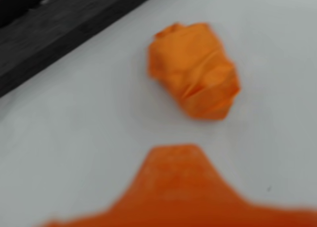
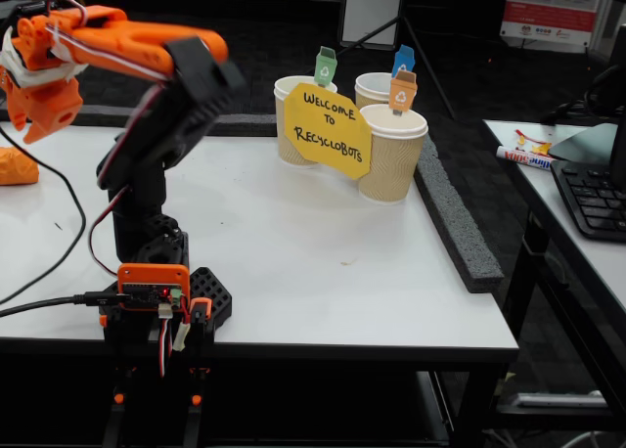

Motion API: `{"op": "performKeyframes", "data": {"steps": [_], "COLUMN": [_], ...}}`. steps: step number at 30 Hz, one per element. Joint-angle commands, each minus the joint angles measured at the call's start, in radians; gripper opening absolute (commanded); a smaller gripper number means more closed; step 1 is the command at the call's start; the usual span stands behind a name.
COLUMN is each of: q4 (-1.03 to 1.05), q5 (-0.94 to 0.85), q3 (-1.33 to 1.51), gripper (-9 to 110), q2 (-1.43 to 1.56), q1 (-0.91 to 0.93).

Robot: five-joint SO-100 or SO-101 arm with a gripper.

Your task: Sort rubbish by color.

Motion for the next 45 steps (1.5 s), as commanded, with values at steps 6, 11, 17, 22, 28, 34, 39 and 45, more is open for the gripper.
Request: {"op": "performKeyframes", "data": {"steps": [6, 11, 17, 22, 28, 34, 39, 45], "q4": [-0.08, -0.072, -0.06, -0.055, -0.054, -0.104, -0.163, -0.206], "q5": [-0.015, -0.015, -0.015, -0.015, -0.015, -0.015, -0.015, -0.012], "q3": [-0.368, -0.485, -0.591, -0.641, -0.653, -0.65, -0.649, -0.67], "gripper": [6, 11, 24, 28, 29, 26, 15, 0], "q2": [-0.319, -0.483, -0.637, -0.727, -0.784, -0.819, -0.844, -0.853], "q1": [0.089, 0.089, 0.089, 0.089, 0.087, 0.087, 0.086, 0.086]}}
